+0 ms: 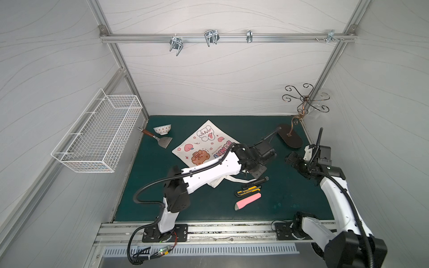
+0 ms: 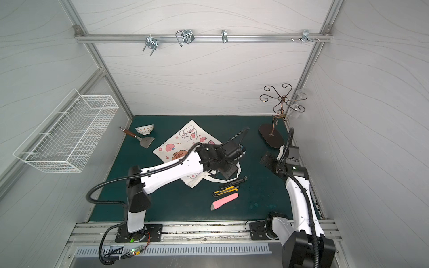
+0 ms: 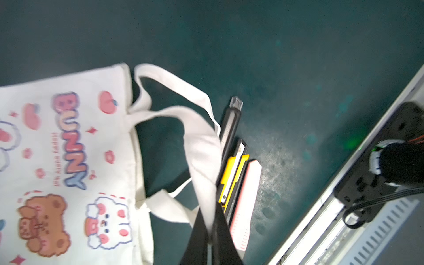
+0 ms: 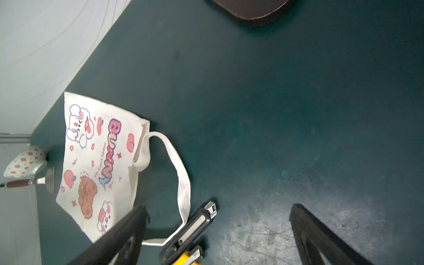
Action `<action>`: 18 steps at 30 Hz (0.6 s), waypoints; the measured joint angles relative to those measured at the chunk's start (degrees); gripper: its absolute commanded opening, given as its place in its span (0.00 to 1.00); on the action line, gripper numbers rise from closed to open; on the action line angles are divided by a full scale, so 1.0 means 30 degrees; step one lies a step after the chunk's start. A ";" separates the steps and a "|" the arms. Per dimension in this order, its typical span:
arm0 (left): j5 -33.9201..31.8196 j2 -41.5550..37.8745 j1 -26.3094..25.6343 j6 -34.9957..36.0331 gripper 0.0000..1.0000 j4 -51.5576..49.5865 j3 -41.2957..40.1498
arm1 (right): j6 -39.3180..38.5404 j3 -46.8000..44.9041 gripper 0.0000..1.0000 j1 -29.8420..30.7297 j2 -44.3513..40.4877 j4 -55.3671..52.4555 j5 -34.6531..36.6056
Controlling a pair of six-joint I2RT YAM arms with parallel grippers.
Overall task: Place the art knife into the pouch
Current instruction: Open the pouch at the center of the board.
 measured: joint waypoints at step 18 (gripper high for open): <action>-0.0546 -0.3038 0.3759 0.0714 0.00 -0.3016 0.0911 | 0.1013 -0.0882 0.94 1.2007 0.2856 -0.1005 0.0969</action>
